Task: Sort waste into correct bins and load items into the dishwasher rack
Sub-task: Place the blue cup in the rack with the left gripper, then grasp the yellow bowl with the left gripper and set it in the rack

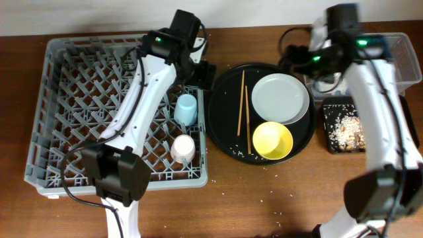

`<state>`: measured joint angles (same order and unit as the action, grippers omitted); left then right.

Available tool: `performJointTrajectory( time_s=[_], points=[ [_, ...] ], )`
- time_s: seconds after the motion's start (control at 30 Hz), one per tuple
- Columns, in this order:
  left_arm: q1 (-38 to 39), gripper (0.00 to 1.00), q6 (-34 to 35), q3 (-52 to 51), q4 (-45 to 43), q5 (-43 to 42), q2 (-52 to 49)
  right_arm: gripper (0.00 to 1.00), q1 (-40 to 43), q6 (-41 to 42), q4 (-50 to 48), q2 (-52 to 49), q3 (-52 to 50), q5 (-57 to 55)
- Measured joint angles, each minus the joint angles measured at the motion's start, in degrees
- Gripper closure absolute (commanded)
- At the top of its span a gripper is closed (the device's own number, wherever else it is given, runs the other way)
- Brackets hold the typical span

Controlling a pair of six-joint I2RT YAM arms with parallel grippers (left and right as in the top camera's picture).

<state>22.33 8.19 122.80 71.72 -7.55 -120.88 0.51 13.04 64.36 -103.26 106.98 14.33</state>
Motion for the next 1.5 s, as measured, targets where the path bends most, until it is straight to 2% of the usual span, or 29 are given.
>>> performJointTrajectory(
  time_s=[0.1, 0.13, 0.27, 0.43, 0.5, 0.57, 0.63, 0.67, 0.7, 0.8, 0.9, 0.97, 1.07, 1.13, 1.17, 1.27, 1.33, 1.4, 1.5],
  points=[
    [4.6, 0.17, 0.0, 0.0, -0.6, -3.6, -1.1, 0.03, 6.1, 0.0, 3.0, 4.3, 1.7, -1.7],
    [6.4, 0.17, 0.0, 0.0, -0.8, -4.0, -1.7, 0.00, 6.1, 0.1, 3.4, 4.2, 1.7, -1.6],
    [12.9, 0.17, 0.0, 0.0, -2.6, -4.4, -6.4, 0.00, 6.1, -0.2, 4.4, 4.0, 1.7, -1.7],
    [18.7, 0.18, -7.3, 0.0, -5.1, -4.5, -11.8, 0.01, 6.1, -0.2, 5.1, 3.7, 1.6, -2.5],
    [20.2, 0.29, -9.1, 0.0, -5.2, -4.5, -13.9, 0.00, 6.1, -0.2, 5.1, 3.6, 1.6, -2.9],
    [20.4, 0.55, -10.1, 0.0, -5.2, -4.5, -15.8, 0.00, 6.1, -0.2, 5.3, 3.6, 1.6, -3.0],
    [20.4, 0.67, -10.4, 0.0, -5.1, -4.5, -18.5, 0.01, 6.1, -0.2, 5.5, 3.5, 1.6, -3.2],
    [20.4, 0.79, -10.5, 0.0, -5.1, -4.6, -19.5, 0.01, 6.1, -0.2, 5.5, 3.5, 1.6, -3.4],
    [20.4, 1.00, -10.6, 0.0, -5.2, -4.5, -20.0, 0.01, 6.1, -0.2, 5.5, 3.5, 1.6, -3.8],
    [20.2, 1.00, -10.8, 0.5, -3.3, -4.7, -20.0, 0.02, 6.1, -0.2, 5.7, 3.5, 1.6, -4.0],
    [17.1, 1.00, -10.8, 12.6, 5.7, -4.3, -20.0, 0.02, 6.1, -0.2, 5.7, 3.3, 1.6, -4.0],
    [13.4, 1.00, -10.8, 19.8, 8.5, -3.3, -18.7, 0.02, 6.1, -0.2, 5.7, 3.3, 1.6, -4.0],
    [2.8, 1.00, -10.8, 30.7, 10.2, 5.0, -15.1, 0.02, 6.1, -0.2, 5.8, 3.3, 1.6, -4.0],
    [-0.9, 1.00, -10.8, 31.8, 8.2, 15.0, -14.6, 0.01, 6.1, -0.2, 5.7, 3.3, 1.6, -4.0],
    [-3.6, 1.00, -10.5, 31.8, 4.6, 28.7, -14.6, 0.02, 6.1, -0.2, 5.7, 3.3, 1.6, -4.0],
    [-6.3, 1.00, -10.3, 30.3, -3.3, 47.5, -14.6, 0.01, 6.1, -0.2, 5.8, 3.2, 1.6, -4.0],
    [-6.6, 1.00, -8.2, 26.9, -5.2, 57.7, -14.6, 0.02, 6.1, -0.2, 5.7, 3.2, 1.6, -4.0],
    [-6.5, 1.00, -5.5, 22.6, -5.8, 63.7, -14.6, 0.02, 6.1, -0.2, 5.7, 3.2, 1.6, -4.0],
    [-5.8, 1.00, -1.1, 14.0, -6.7, 67.9, -14.6, 0.02, 6.1, -0.2, 5.7, 3.2, 1.6, -4.0]
  ],
)
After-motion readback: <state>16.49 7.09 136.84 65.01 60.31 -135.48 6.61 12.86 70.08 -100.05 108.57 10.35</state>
